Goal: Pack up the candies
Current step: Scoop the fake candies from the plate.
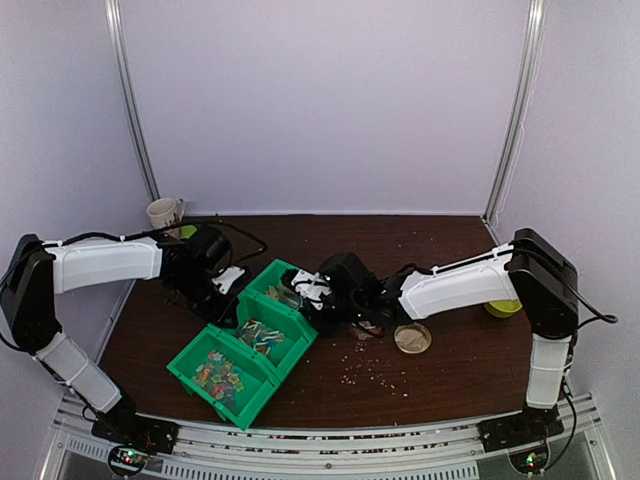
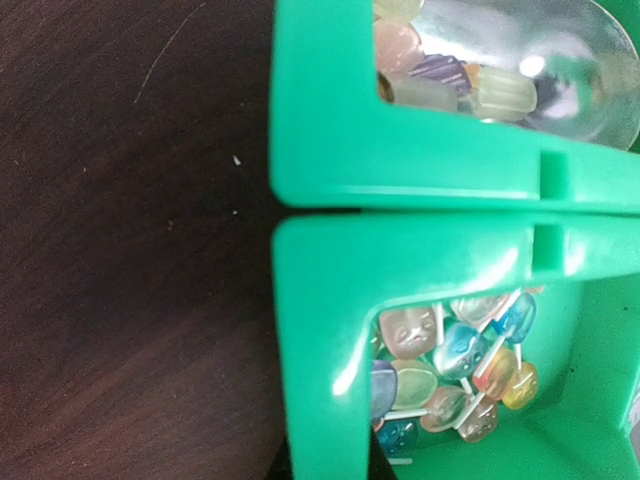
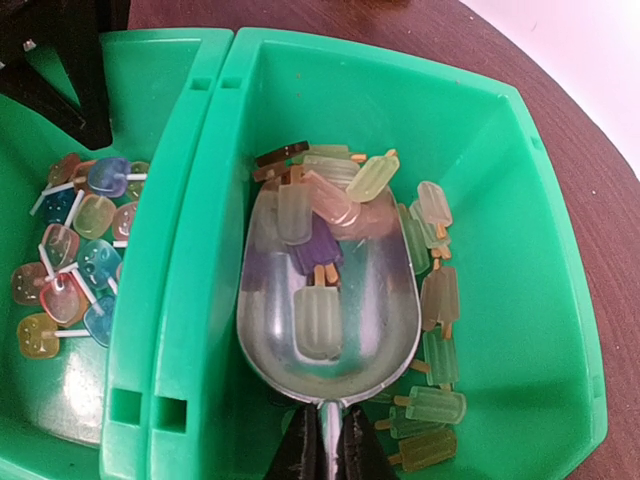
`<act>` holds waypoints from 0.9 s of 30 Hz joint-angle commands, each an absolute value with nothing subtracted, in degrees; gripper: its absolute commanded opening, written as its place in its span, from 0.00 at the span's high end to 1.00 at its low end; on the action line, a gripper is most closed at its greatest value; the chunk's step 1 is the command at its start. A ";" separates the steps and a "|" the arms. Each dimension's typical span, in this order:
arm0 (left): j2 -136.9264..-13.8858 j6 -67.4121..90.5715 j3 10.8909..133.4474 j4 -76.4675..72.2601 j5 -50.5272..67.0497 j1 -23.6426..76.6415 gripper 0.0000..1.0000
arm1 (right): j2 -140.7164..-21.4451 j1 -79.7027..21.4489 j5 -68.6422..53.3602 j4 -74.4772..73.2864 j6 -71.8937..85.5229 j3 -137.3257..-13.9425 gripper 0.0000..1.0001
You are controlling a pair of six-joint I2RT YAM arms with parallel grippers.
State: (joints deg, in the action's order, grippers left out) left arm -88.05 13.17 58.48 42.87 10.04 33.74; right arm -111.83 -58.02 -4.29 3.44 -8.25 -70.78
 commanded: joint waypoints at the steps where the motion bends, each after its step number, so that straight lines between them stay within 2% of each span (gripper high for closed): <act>1: -84.85 12.40 60.68 34.74 16.00 33.70 1.00 | -108.70 -57.68 -5.49 15.47 -6.36 -66.85 1.00; 15: -85.15 12.52 60.75 35.07 15.91 33.35 1.00 | -102.15 -56.32 -2.54 29.59 -5.45 -56.33 1.00; 27: -85.47 13.15 60.72 35.37 14.95 32.42 1.00 | -98.24 -55.22 1.72 34.39 -5.99 -50.58 1.00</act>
State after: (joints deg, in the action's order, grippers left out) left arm -87.66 12.73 58.50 39.51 11.77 33.26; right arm -101.32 -55.94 -1.30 30.13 -6.02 -52.27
